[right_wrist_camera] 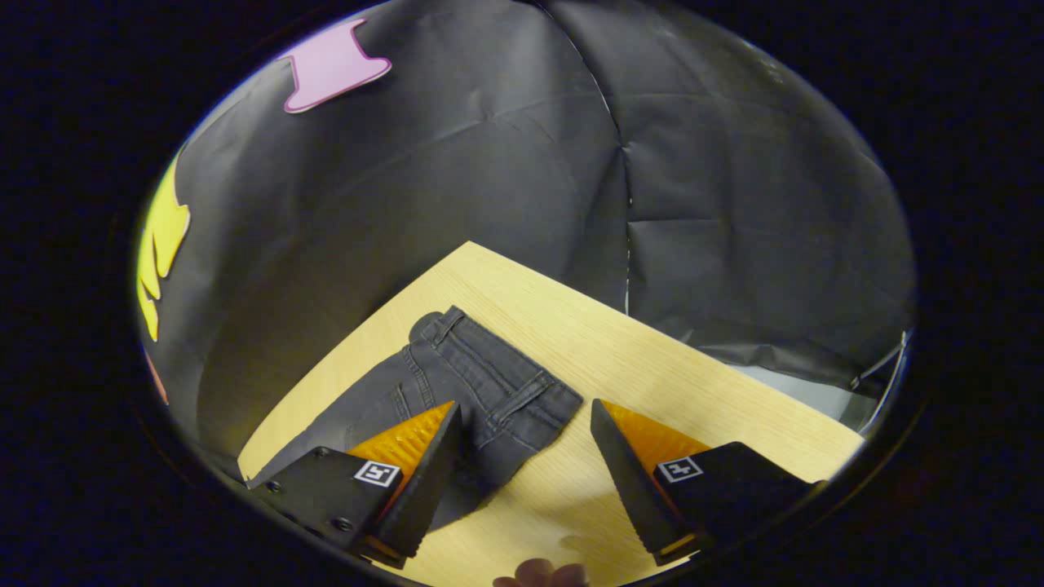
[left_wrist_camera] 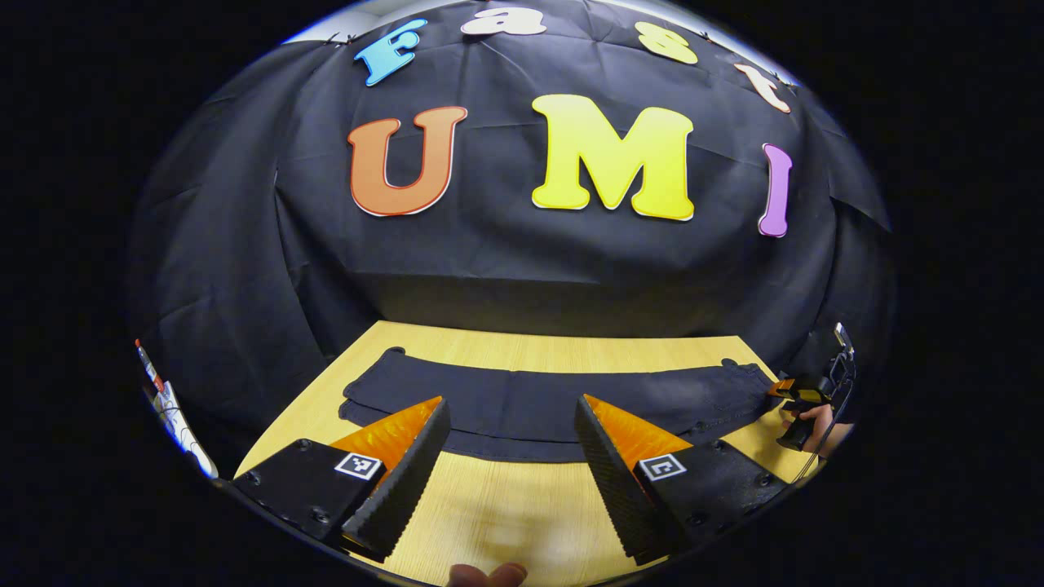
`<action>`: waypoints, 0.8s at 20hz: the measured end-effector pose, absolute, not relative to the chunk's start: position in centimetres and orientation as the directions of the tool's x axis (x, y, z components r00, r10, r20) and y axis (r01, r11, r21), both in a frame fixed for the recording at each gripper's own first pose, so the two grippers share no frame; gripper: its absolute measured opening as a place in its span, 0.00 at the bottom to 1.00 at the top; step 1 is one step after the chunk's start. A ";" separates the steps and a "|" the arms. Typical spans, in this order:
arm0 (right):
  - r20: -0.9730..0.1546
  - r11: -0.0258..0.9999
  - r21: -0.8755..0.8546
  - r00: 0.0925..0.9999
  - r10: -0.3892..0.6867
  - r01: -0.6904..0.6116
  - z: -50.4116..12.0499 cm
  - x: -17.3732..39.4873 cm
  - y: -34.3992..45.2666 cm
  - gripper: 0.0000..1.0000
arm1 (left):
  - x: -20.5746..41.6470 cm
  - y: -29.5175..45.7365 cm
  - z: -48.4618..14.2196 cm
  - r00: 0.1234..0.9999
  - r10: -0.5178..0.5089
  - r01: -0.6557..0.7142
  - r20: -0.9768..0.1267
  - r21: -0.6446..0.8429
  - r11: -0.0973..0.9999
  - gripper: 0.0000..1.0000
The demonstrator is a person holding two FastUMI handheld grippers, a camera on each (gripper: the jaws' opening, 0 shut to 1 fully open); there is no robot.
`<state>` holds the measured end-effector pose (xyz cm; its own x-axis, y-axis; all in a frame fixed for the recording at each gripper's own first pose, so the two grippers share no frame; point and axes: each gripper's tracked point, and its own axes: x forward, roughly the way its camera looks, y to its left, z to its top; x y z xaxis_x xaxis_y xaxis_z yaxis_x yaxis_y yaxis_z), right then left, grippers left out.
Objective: Grasp the waist and the cuffs of the jeans and fold them to make the two legs overlap; first hold the waist and fold one-third of the jeans toward the cuffs, then hold the cuffs and fold the remaining one-third in the same direction to finish folding.
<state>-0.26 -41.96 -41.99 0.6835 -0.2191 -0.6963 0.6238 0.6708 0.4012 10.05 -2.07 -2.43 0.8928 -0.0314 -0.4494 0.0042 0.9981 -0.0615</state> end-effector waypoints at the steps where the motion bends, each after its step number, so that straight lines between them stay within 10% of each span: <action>1: -0.698 0.663 0.414 0.685 -0.209 0.624 -42.1 0.1 -41.7 0.98 | 10.0 -1.8 -2.6 0.889 -0.021 -0.006 -0.457 -0.059 0.998 0.98; 8: -0.694 0.749 0.272 0.663 -0.281 0.603 -42.4 -0.4 -41.9 0.87 | 8.9 0.4 -3.9 0.869 0.036 -0.089 -0.493 -0.083 0.993 0.99; 10: -0.693 0.760 0.236 0.653 -0.305 0.606 -42.7 0.0 -42.4 0.76 | 8.6 1.0 -4.2 0.865 0.049 -0.108 -0.499 -0.092 0.990 0.98; 13: -0.680 0.793 0.207 0.667 -0.305 0.573 -41.3 -0.5 -42.5 0.31 | 8.2 2.3 -4.2 0.864 0.069 -0.134 -0.498 -0.095 0.986 0.98; 16: -0.606 0.829 0.196 0.729 -0.317 0.524 -36.8 0.5 -42.2 0.16 | 7.6 3.6 -4.6 0.865 0.083 -0.152 -0.495 -0.100 0.983 0.98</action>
